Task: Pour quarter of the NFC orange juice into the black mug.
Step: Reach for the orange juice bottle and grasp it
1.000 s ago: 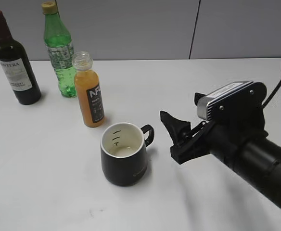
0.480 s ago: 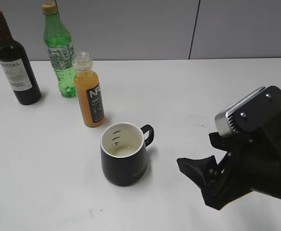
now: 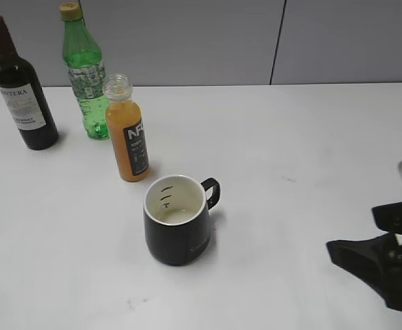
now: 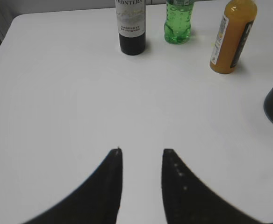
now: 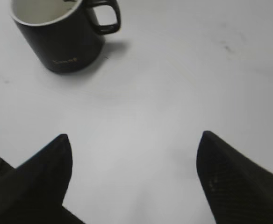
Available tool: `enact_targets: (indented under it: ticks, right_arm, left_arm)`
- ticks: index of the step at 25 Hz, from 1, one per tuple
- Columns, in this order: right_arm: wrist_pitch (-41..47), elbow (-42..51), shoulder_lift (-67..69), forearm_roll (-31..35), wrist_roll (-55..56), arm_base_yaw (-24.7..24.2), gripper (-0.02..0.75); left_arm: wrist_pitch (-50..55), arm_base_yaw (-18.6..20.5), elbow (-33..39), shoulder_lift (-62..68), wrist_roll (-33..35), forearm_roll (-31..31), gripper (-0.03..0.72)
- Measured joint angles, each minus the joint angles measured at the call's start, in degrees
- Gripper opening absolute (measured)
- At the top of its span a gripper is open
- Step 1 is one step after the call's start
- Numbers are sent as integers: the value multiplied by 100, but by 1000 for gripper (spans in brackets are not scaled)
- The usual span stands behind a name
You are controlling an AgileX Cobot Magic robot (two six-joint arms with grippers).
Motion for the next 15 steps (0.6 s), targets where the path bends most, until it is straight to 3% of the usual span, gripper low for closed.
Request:
enact_targets:
  ticks: [7,15]
  right_arm:
    - [1766,-167,-1581,-852,716,-1400,620]
    - [3102,-518,-3226,-1480,1165,-2377,606]
  left_arm:
    - [0,0,0,0,0,0,232]
    - [0,0,0,0,0,0,232]
